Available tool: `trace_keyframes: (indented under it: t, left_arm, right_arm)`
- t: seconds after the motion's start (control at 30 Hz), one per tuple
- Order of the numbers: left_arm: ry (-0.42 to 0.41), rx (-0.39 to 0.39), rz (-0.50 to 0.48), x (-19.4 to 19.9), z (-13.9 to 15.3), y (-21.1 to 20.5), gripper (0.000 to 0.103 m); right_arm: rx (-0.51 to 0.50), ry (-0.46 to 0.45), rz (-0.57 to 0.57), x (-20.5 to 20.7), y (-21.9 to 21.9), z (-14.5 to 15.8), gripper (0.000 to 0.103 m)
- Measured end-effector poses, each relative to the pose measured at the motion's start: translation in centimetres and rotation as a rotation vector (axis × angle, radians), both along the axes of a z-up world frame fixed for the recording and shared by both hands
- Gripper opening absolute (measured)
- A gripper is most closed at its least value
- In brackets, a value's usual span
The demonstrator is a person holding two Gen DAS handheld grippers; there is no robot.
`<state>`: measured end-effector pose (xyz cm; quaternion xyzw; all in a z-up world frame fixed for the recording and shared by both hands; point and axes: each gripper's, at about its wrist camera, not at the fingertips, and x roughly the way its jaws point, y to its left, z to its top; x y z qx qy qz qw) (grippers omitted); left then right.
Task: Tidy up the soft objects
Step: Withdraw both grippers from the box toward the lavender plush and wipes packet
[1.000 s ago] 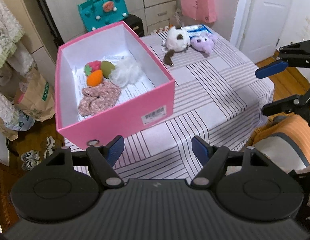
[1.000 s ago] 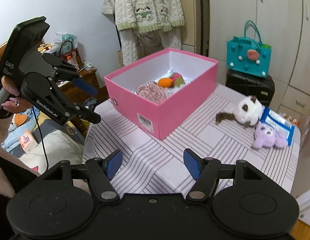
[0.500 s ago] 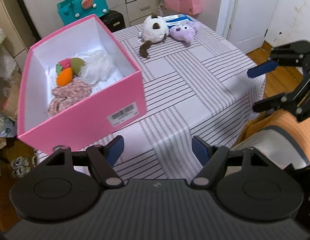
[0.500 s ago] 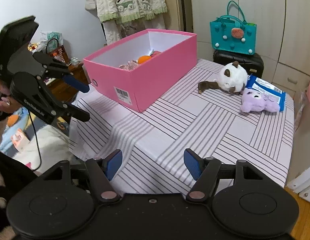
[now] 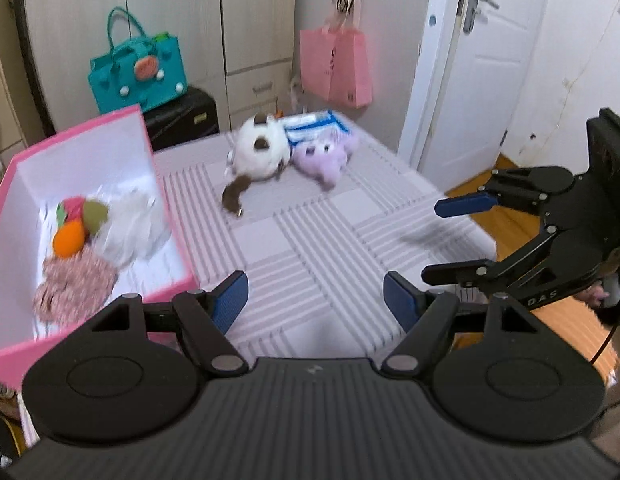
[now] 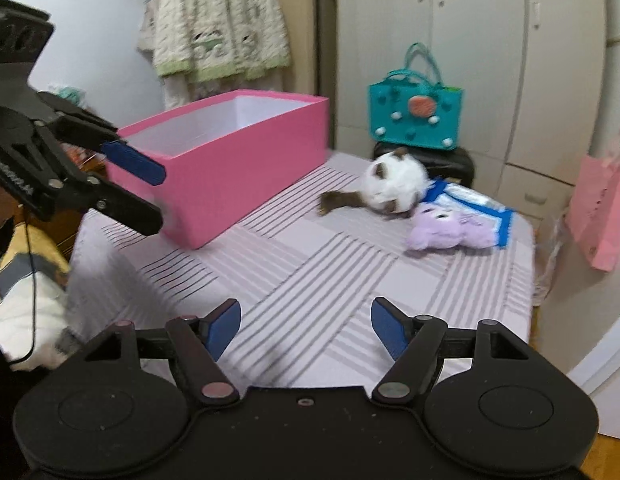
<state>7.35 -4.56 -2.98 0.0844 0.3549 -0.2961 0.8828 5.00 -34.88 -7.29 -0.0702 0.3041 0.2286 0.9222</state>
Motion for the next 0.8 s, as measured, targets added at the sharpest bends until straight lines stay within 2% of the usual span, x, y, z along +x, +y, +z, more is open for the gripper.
trace_keyframes:
  t: [0.17, 0.33, 0.47, 0.6, 0.7, 0.8]
  left_arm:
    - [-0.025, -0.04, 0.022, 2.1, -0.3, -1.8, 0.074]
    - [-0.045, -0.036, 0.05, 3.7, -1.0, -3.5, 0.074]
    - [-0.021, -0.068, 0.069, 5.4, -1.7, -4.4, 0.074]
    - [-0.01, -0.097, 0.1, 7.1, -2.6, -5.2, 0.075]
    - [-0.028, -0.113, 0.136, 8.1, -3.3, -5.8, 0.078]
    - [-0.043, -0.141, 0.181, 9.2, -3.8, -6.4, 0.079]
  right_arm:
    - [0.022, -0.051, -0.067, 1.6, -2.2, -0.6, 0.08]
    - [0.029, -0.102, -0.122, 3.4, -3.7, -1.5, 0.083]
    - [0.06, -0.134, -0.158, 4.8, -5.2, -1.9, 0.084]
    - [0.11, -0.121, -0.176, 6.7, -6.6, -2.4, 0.084]
    - [0.192, -0.097, -0.204, 8.5, -8.2, -2.9, 0.084]
    - [0.219, -0.103, -0.212, 9.8, -9.1, -3.5, 0.084]
